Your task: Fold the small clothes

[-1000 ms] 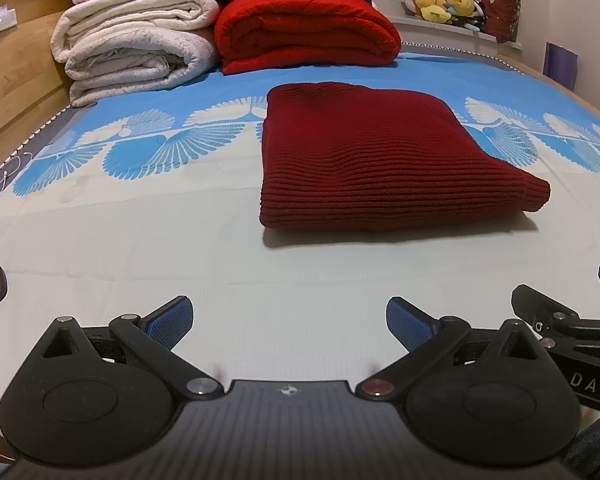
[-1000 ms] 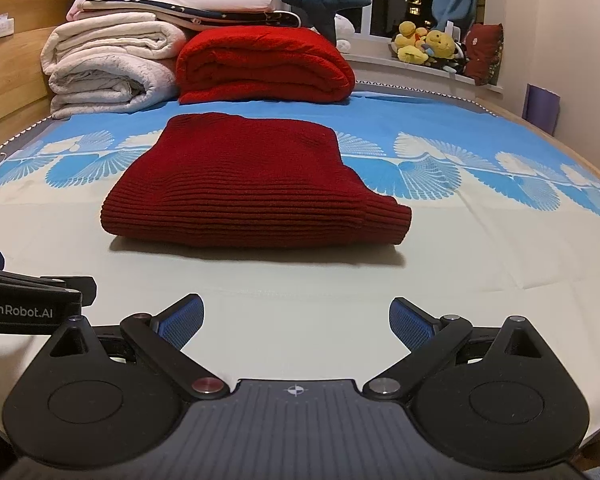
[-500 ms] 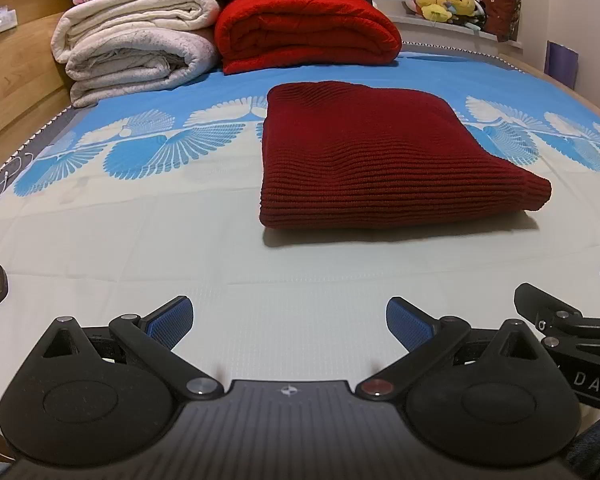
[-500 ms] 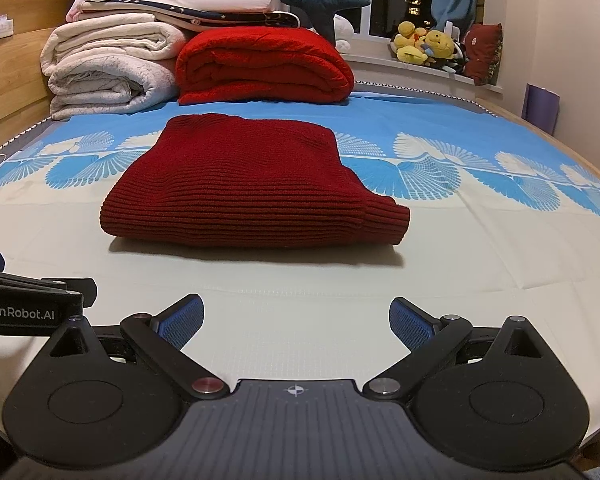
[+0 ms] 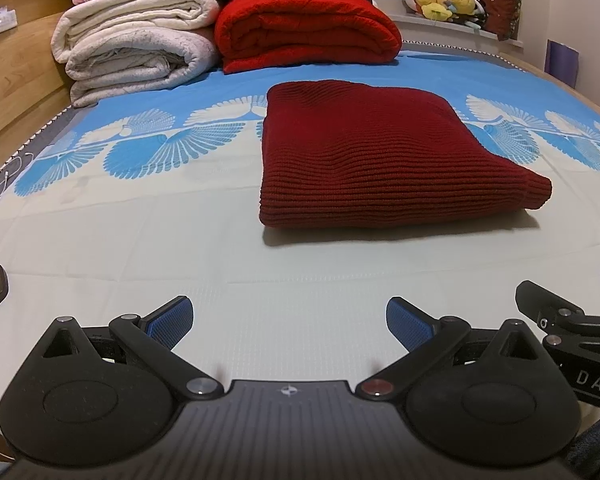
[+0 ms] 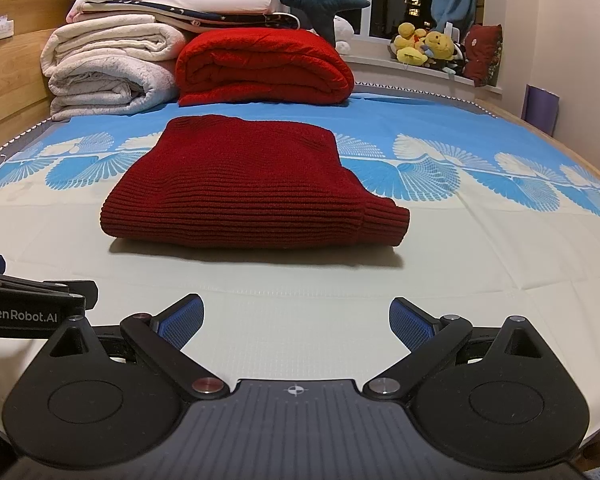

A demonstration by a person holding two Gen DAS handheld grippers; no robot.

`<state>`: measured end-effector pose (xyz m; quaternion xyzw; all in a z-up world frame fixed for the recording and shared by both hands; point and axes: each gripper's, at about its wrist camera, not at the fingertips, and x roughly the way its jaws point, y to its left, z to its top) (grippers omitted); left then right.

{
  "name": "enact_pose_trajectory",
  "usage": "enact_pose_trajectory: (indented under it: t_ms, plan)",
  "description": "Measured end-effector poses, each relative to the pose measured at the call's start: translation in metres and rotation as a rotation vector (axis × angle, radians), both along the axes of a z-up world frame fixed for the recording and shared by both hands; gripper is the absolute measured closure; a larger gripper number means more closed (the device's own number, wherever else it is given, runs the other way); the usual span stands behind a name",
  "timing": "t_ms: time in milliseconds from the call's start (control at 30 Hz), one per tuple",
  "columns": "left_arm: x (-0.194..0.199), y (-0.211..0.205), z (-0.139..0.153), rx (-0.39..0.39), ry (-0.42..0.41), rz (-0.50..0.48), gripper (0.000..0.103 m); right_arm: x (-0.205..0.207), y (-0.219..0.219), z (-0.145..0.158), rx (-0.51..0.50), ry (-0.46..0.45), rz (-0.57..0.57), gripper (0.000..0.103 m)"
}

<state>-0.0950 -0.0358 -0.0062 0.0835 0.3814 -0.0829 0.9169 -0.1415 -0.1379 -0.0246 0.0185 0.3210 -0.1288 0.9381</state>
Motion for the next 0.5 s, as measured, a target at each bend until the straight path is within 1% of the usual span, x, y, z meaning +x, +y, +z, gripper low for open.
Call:
enact_pose_trajectory:
  t_ms: [500]
  plan:
    - [-0.0008, -0.003, -0.0009, -0.001, 0.004, 0.0, 0.0, 0.0006, 0.0012, -0.0003, 0.001, 0.001, -0.001, 0.004]
